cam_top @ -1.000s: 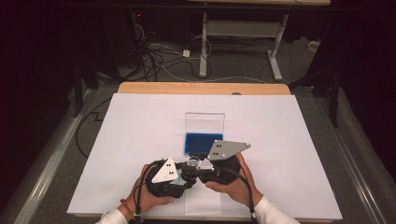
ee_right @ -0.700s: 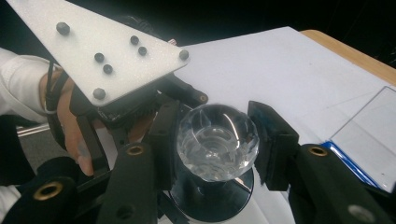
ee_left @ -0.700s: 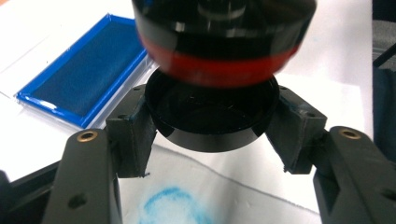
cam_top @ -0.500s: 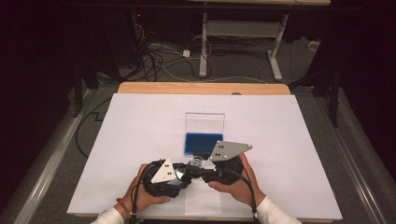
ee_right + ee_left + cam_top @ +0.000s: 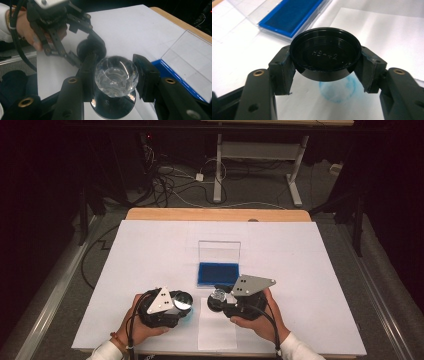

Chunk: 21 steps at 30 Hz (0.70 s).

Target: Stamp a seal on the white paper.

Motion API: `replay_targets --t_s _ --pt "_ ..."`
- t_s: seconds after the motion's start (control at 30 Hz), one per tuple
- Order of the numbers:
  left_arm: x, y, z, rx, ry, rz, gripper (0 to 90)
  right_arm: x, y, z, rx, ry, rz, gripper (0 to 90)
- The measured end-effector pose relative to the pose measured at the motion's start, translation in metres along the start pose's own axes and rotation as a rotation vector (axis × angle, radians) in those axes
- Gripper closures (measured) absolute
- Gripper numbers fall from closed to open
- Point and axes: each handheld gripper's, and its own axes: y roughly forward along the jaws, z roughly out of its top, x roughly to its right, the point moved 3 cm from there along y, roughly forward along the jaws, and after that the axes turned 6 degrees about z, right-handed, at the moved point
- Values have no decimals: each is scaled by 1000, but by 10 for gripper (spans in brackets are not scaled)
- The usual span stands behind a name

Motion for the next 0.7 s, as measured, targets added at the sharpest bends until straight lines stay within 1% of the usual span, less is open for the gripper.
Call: replay_targets --t_s 0.2,0.23,0.4,0.5,0.53,0.63,0.7 --pt "-7 -11 -5 4 -17 29 366 1 1 -7 -4 -1 -5 572" --pt "-9 -13 -6 2 -21 33 366 1 2 -9 -10 0 1 573" --pt "-12 -21 -11 0 -32 46 366 -3 10 -18 -53 -13 1 573" --pt "-12 -25 -13 4 -38 49 366 -4 15 -25 -81 -10 3 573" --pt "-12 -26 -14 1 -34 51 366 -4 17 -28 -91 -7 1 573" --pt "-11 -30 -15 7 -37 51 366 -6 20 -34 -97 7 9 573" --pt "-11 -33 -17 9 -40 50 366 -9 22 -37 -108 6 12 573"
